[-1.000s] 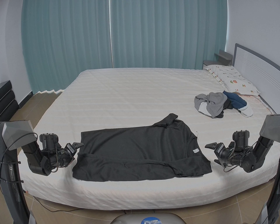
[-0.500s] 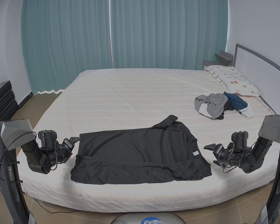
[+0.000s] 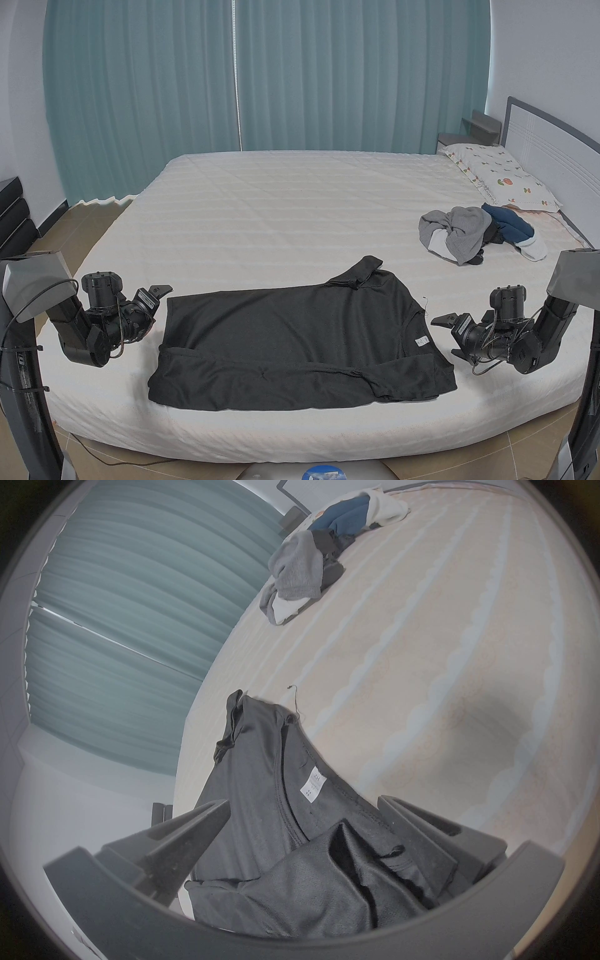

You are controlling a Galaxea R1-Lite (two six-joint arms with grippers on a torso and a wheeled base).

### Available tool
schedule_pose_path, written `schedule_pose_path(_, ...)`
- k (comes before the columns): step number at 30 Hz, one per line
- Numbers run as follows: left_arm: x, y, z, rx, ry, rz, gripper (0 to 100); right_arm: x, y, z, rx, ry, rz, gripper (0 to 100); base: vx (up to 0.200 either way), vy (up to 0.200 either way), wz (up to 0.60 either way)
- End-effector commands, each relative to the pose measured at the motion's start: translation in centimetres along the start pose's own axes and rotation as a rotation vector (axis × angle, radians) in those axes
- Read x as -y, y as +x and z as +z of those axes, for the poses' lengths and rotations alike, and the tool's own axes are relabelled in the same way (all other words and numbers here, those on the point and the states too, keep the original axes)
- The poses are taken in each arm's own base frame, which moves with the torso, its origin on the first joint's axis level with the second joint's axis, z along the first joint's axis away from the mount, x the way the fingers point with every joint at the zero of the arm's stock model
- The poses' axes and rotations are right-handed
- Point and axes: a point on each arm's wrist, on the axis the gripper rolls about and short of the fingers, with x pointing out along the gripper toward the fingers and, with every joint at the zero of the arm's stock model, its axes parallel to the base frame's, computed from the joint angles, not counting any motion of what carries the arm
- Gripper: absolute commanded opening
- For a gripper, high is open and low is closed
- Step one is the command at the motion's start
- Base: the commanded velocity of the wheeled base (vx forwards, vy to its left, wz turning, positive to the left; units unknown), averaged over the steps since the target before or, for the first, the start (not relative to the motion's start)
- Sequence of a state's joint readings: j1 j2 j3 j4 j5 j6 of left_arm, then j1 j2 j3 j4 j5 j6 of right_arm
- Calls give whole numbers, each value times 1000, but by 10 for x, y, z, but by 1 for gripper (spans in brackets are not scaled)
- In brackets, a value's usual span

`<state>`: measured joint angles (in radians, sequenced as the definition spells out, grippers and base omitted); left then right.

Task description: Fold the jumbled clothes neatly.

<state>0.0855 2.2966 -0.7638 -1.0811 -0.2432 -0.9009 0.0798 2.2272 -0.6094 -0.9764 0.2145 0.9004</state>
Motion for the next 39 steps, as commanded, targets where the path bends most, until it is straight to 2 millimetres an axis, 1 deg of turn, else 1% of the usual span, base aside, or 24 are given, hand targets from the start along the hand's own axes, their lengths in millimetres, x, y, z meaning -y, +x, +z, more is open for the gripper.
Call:
schedule_pose_path(1, 5, 5, 6, 17, 8, -18, 100, 2, 7, -6, -36, -3, 5, 100, 0, 0, 0)
schedule_pose_path(6, 13, 15, 17, 26, 9, -17, 100, 1, 9, -4, -76, 44, 43, 100, 0, 0, 0)
schedule_pose_path(12, 9, 48, 26, 27, 19, -13, 100, 1, 9, -4, -75, 61, 44, 100, 0, 0, 0)
schedule_pose_path(14, 7, 58, 28, 14, 54, -2, 100, 0, 9, -4, -75, 59, 45, 100, 0, 0, 0)
schedule_pose_path(17, 2, 70, 25, -28, 140, 27, 100, 1, 9, -5, -79, 59, 44, 100, 0, 0, 0)
schedule_pose_path(20, -2, 85, 26, -20, 209, 26, 100, 1, 8, -5, -80, 60, 43, 100, 0, 0, 0)
schedule_pose_path(22, -3, 87, 26, -19, 231, 26, 100, 1, 8, -6, -81, 57, 44, 100, 0, 0, 0)
schedule_pose_path(24, -10, 91, 27, -22, 292, 37, 100, 1, 8, -7, -83, 57, 43, 100, 0, 0, 0)
schedule_pose_path(27, -16, 91, 22, -38, 335, 50, 100, 1, 8, -6, -87, 58, 44, 100, 0, 0, 0)
schedule_pose_path(29, -23, 95, 17, -50, 349, 58, 100, 1, 7, -7, -94, 57, 49, 100, 0, 0, 0)
schedule_pose_path(39, -21, 102, 11, -37, 367, 28, 100, 1, 7, -7, -95, 56, 50, 100, 0, 0, 0)
